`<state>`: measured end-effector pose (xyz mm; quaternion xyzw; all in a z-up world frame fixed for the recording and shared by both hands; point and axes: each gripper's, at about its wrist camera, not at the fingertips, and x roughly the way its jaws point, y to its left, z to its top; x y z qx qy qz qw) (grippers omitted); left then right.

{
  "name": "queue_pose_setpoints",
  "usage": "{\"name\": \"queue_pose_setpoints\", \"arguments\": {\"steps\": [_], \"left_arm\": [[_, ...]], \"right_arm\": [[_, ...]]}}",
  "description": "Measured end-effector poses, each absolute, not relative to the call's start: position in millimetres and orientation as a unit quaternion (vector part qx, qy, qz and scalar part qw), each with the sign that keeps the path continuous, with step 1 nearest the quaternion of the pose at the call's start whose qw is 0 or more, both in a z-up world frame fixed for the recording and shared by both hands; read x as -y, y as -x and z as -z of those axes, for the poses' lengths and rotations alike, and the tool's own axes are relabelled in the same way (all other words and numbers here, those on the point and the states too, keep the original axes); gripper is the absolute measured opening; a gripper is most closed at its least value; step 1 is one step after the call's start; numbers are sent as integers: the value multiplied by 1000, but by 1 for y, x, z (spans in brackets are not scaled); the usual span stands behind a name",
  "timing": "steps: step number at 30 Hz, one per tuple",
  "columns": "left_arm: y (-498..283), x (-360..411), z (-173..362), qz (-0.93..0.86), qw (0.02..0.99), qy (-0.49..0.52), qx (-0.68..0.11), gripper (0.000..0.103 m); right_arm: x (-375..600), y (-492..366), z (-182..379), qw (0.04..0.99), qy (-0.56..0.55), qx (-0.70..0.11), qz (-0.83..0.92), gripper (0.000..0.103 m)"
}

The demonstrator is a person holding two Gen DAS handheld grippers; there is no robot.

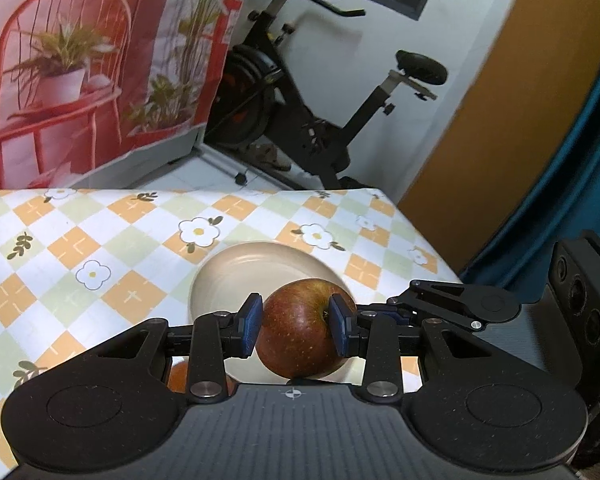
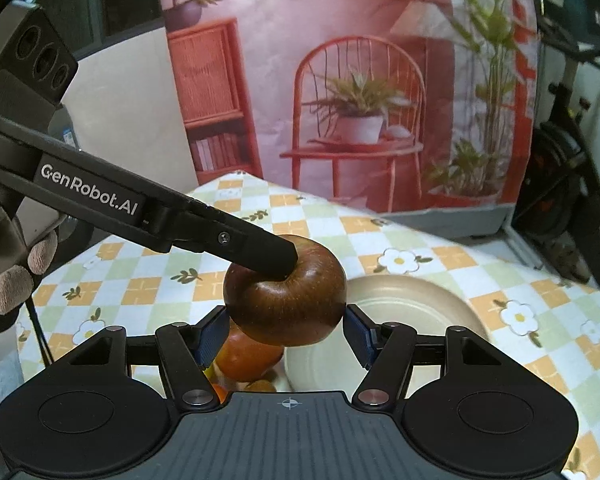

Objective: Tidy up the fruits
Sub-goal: 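Carry the red apple onto the beige plate and open the left tool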

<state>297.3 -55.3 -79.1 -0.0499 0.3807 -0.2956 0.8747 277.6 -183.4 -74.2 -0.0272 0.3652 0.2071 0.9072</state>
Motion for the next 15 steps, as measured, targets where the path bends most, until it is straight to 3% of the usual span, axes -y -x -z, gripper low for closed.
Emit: {"name": "queue_pose_setpoints", "arguments": {"steps": [15], "left_arm": [[-380,62,131,277,850,59,-444,38]], "right_arm": [[206,-362,139,875,0,-439,-205,59]]}}
